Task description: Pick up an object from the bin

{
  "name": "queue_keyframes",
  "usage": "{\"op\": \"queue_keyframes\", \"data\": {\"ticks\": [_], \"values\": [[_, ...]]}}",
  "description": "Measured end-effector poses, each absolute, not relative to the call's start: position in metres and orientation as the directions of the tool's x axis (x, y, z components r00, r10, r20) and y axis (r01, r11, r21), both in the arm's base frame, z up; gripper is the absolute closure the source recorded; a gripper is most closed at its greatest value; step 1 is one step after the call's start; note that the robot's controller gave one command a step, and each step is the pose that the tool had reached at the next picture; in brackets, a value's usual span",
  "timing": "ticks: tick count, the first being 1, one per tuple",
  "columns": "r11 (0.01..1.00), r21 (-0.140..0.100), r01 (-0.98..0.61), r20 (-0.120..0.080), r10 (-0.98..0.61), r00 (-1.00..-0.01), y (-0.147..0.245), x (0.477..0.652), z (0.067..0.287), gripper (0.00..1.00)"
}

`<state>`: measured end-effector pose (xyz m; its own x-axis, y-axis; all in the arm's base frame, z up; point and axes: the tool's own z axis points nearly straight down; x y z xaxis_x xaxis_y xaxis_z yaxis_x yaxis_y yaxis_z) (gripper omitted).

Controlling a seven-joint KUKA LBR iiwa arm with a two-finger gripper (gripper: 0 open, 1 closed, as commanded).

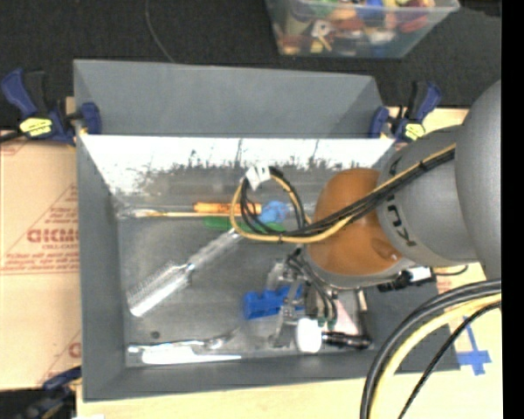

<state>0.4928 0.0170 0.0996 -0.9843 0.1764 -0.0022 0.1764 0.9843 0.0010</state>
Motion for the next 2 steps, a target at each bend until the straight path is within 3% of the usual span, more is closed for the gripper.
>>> {"op": "queue_keyframes", "data": {"ticks": [1, 2], "values": [[0.982, -0.005, 0.188, -0.019, 0.188, -0.982, -0.005, 0.51, 0.07, 0.0], [0.964, 0.0, 0.264, -0.011, 0.264, -0.964, 0.013, 0.48, 0.07, 1.0]]}}
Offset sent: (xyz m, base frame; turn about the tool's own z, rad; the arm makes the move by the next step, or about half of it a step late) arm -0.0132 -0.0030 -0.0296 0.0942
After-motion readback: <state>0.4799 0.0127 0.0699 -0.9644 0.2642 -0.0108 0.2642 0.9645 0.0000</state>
